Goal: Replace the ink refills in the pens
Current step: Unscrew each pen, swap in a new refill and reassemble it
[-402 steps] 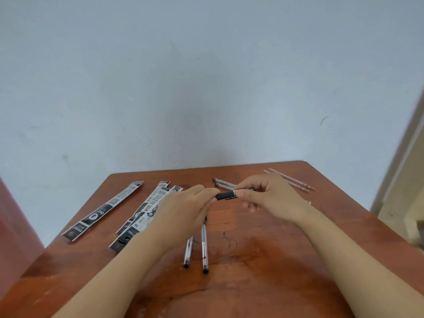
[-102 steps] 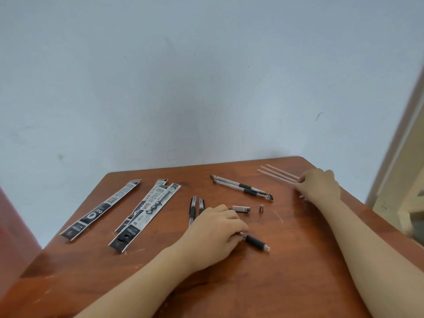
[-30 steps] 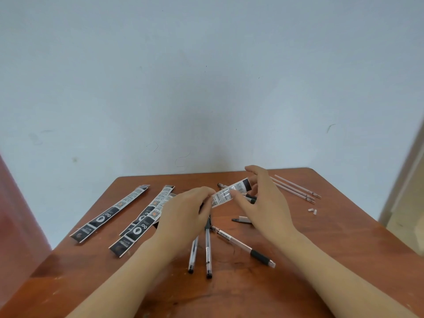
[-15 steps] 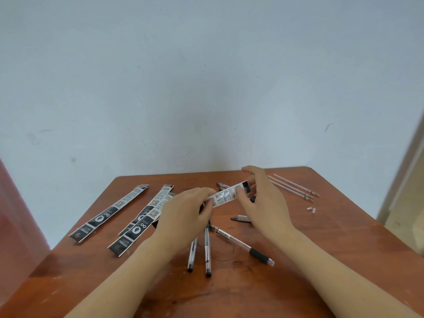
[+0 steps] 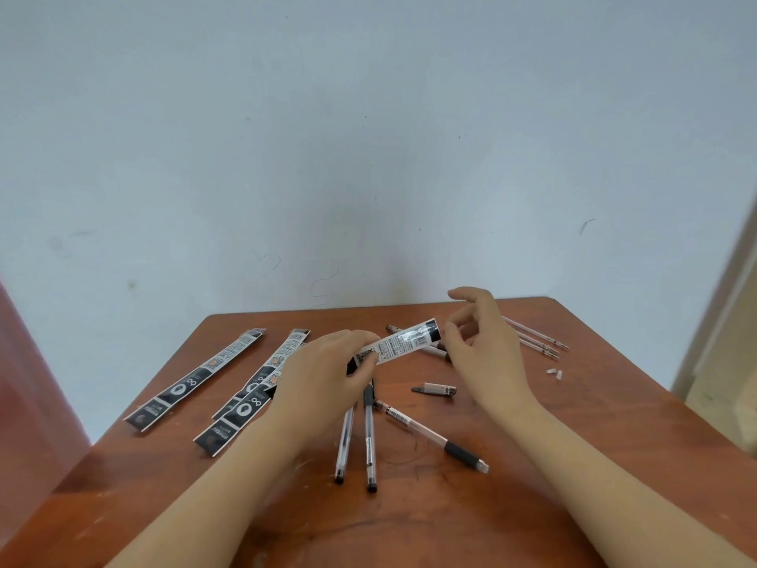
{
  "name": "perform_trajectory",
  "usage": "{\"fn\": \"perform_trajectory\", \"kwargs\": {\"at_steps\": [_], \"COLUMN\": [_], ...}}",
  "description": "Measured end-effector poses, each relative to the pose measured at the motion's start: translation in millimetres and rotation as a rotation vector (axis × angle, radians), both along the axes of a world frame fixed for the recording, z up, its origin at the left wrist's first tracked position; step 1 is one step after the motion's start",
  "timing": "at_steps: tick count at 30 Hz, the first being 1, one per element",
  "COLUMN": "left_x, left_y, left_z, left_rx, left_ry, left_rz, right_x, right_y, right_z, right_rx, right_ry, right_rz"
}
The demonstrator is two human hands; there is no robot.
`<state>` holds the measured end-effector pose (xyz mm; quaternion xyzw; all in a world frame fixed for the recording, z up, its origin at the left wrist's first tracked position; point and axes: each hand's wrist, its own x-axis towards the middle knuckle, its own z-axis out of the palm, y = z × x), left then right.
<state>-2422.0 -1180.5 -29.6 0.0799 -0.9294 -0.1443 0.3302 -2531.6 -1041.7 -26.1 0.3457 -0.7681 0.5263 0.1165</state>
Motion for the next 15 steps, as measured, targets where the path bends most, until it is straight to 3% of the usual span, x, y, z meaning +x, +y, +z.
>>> {"fn": "perform_trajectory", "kwargs": {"at_steps": [6,10,15], "left_x": [0.3,-0.3,-0.8], "left_y": [-4.5,-6.8,-8.1], "left_z": [-0.1,-1.4,-2.5], "left_rx": [0.027,0.020,-0.004], "left_ry": [0.009,0.028,0.029], "left_rz": [0.006,-0.003,-0.007], "right_x": [-4.7,-5.7,-8.2], "right_y": [4.8,6.6,5.6], "right_z": [4.4,4.8,4.0], "right_rx": [-0.131,-0.068,-0.003], "right_ry": [-0.051,0.065,0.046], "right_rz": [0.003,-0.018,0.029]}}
